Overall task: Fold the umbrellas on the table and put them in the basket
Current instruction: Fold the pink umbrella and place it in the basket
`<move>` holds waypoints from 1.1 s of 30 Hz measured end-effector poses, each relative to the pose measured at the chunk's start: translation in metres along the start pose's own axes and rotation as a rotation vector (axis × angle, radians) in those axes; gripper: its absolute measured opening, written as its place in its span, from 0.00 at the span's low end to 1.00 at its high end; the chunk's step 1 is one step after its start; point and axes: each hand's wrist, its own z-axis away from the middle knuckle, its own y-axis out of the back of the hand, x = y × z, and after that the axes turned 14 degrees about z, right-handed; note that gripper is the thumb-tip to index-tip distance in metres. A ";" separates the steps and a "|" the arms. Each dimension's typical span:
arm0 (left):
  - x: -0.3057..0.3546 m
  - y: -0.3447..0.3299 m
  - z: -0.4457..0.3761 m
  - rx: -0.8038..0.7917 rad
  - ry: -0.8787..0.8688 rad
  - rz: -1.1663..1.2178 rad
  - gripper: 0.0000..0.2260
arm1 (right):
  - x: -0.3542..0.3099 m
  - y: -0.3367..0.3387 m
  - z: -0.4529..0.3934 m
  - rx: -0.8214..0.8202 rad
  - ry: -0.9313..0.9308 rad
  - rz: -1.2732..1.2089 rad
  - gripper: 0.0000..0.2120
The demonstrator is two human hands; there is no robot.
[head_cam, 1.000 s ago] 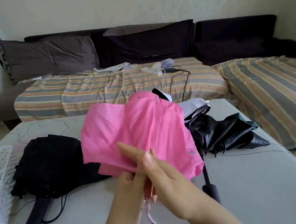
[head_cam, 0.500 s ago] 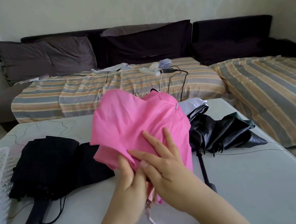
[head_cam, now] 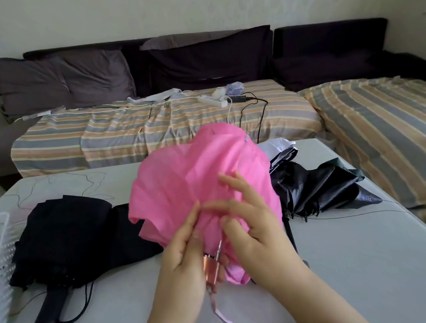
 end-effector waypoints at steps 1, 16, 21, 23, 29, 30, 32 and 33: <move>0.002 0.000 -0.002 0.030 0.025 0.075 0.19 | -0.001 -0.001 0.002 0.118 0.028 0.069 0.18; 0.015 0.012 -0.007 0.077 0.053 0.426 0.26 | 0.024 0.031 -0.011 -0.108 -0.723 -0.086 0.21; 0.015 0.021 -0.011 0.065 0.049 0.422 0.26 | 0.021 0.026 -0.012 -0.128 -0.758 -0.505 0.08; 0.015 0.020 -0.009 0.056 0.055 0.423 0.26 | 0.024 0.023 -0.012 -0.132 -0.748 -0.389 0.16; 0.013 0.012 -0.006 0.037 0.068 0.407 0.26 | 0.021 0.012 -0.009 -0.109 -0.701 -0.460 0.35; 0.013 0.011 -0.005 0.028 0.076 0.403 0.26 | 0.022 0.010 -0.010 -0.025 -0.691 -0.485 0.34; 0.012 0.008 -0.003 0.013 0.088 0.402 0.25 | 0.022 0.008 -0.013 0.163 -0.664 -0.628 0.30; 0.011 0.006 -0.003 0.011 0.092 0.398 0.25 | 0.021 0.010 -0.014 0.261 -0.645 -0.722 0.27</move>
